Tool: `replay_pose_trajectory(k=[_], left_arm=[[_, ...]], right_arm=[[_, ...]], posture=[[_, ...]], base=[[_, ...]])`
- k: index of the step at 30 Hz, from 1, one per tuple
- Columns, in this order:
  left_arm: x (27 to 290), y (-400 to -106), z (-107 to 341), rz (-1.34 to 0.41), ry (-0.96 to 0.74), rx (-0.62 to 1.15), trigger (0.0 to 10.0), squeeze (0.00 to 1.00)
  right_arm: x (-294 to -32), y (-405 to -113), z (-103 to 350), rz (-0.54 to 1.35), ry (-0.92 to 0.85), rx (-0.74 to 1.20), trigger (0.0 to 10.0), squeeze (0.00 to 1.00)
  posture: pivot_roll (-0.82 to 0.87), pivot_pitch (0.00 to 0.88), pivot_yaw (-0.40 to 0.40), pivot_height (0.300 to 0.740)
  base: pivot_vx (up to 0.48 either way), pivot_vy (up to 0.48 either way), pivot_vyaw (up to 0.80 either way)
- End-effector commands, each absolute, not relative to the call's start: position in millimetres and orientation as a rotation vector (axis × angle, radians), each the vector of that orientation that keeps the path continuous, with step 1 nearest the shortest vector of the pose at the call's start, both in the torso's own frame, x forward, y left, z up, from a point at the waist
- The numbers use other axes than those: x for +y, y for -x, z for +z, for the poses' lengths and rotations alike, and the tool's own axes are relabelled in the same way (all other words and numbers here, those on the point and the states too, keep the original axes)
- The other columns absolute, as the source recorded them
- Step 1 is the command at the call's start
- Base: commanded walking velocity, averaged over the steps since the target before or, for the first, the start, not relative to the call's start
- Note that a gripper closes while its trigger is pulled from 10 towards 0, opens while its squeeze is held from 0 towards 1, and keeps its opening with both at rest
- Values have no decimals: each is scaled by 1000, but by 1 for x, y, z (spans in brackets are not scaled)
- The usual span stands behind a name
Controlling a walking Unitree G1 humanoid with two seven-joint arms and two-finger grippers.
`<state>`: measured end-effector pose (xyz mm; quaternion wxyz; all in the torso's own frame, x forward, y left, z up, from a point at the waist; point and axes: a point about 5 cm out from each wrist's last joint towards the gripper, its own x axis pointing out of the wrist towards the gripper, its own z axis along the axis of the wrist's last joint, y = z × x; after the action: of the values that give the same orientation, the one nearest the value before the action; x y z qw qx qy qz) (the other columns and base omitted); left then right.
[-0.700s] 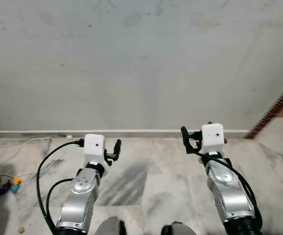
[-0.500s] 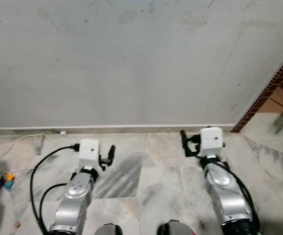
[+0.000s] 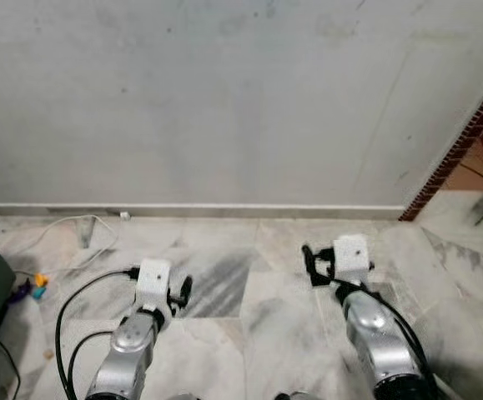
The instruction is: Hang keys on a hook
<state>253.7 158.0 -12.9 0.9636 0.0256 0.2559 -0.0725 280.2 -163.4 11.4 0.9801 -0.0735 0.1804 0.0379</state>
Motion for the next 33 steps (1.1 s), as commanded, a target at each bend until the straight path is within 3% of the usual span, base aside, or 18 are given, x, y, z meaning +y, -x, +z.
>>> replay_pose_trajectory(k=[1,10,18,33], left_arm=[[160,-251,-20,-163,-85,545,10000,0],[170,-218,-59,-166,-135,751,10000,0],[175,-225,-53,-144,-107,667,10000,0],[177,-241,-38,-121,2,549,10000,0]], right_arm=[[-165,-273,-2,81,163,423,10000,0],[-180,-229,-53,99,231,705,10000,0],[-187,-247,-36,46,202,580,10000,0],[-193,-256,-19,-6,171,433,10000,0]], posture=[[18,80,16,740],[22,48,9,740],[3,58,22,740],[-41,79,48,740]], base=[[0,0,0],[0,0,0],[0,0,0],[0,0,-739]])
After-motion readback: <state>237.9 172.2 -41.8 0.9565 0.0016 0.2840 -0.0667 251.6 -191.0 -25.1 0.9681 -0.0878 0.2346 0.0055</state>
